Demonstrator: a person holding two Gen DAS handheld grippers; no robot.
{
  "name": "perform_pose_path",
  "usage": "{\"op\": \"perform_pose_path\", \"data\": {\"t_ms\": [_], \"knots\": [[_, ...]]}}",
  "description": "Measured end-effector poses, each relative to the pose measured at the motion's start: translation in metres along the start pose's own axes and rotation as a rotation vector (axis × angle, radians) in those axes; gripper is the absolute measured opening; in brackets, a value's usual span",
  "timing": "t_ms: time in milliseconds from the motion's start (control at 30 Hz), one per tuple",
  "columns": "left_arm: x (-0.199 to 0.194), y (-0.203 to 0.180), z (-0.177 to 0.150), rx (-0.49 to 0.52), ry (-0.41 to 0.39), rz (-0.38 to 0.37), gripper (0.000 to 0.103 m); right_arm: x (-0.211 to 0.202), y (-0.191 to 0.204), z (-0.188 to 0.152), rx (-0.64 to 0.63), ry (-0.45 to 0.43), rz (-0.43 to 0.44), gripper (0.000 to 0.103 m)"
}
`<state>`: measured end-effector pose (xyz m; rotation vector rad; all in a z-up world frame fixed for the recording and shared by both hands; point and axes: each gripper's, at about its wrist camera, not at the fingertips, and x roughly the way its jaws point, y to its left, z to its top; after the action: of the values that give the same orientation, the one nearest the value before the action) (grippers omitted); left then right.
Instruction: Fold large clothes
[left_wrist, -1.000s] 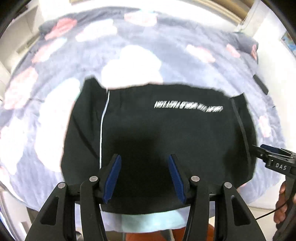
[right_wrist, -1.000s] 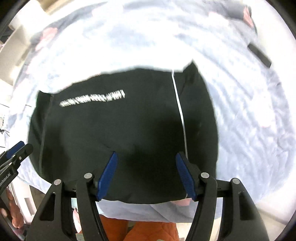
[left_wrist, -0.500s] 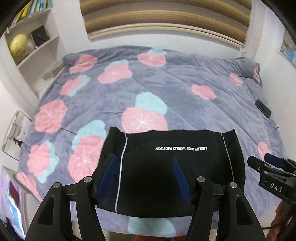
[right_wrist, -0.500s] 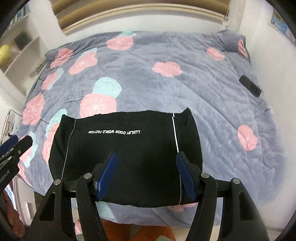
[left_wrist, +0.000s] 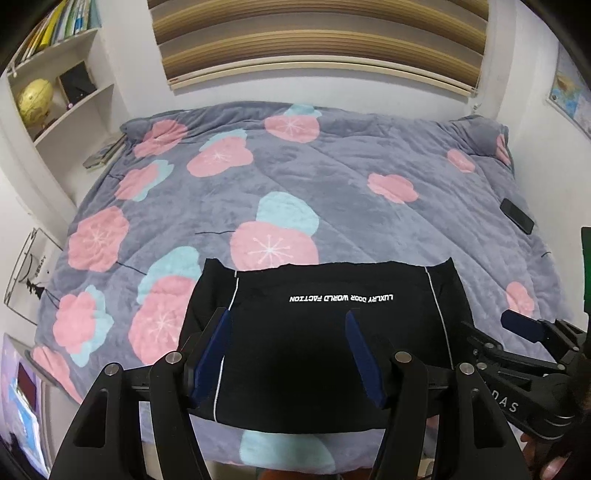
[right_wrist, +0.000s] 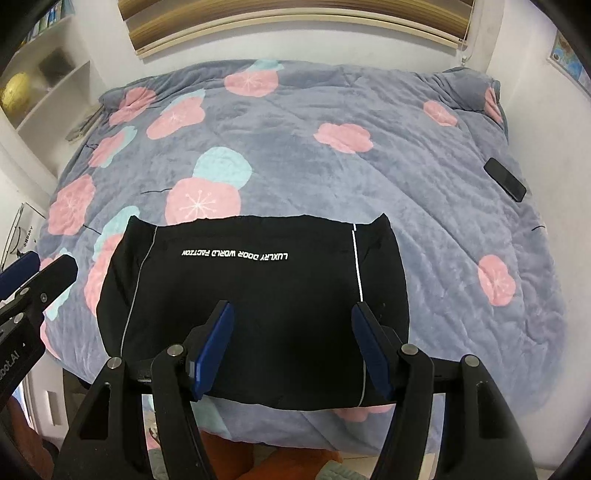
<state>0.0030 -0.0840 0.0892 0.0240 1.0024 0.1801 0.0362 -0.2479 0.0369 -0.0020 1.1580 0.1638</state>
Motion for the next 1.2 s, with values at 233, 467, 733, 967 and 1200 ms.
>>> {"op": "perform_pose_path", "data": {"t_ms": [233, 467, 733, 967, 1200], "knots": [[0.006, -0.006, -0.003, 0.005, 0.019, 0.013, 0.066, 0.01, -0.01, -0.001, 0.025, 0.029, -0.004, 0.068], [0.009, -0.006, -0.005, 0.01, 0.025, 0.025, 0.066, 0.015, -0.008, -0.001, 0.022, 0.046, -0.001, 0.068], [0.013, -0.004, -0.008, 0.007, 0.041, 0.026, 0.066, 0.021, -0.002, -0.004, 0.017, 0.064, 0.005, 0.068], [0.019, 0.001, -0.01, 0.007, 0.063, 0.023, 0.066, 0.023, 0.0, -0.005, 0.019, 0.075, 0.008, 0.068], [0.016, 0.003, -0.004, 0.013, 0.051, 0.032, 0.066, 0.02, 0.001, 0.0, 0.024, 0.062, 0.017, 0.068]]}}
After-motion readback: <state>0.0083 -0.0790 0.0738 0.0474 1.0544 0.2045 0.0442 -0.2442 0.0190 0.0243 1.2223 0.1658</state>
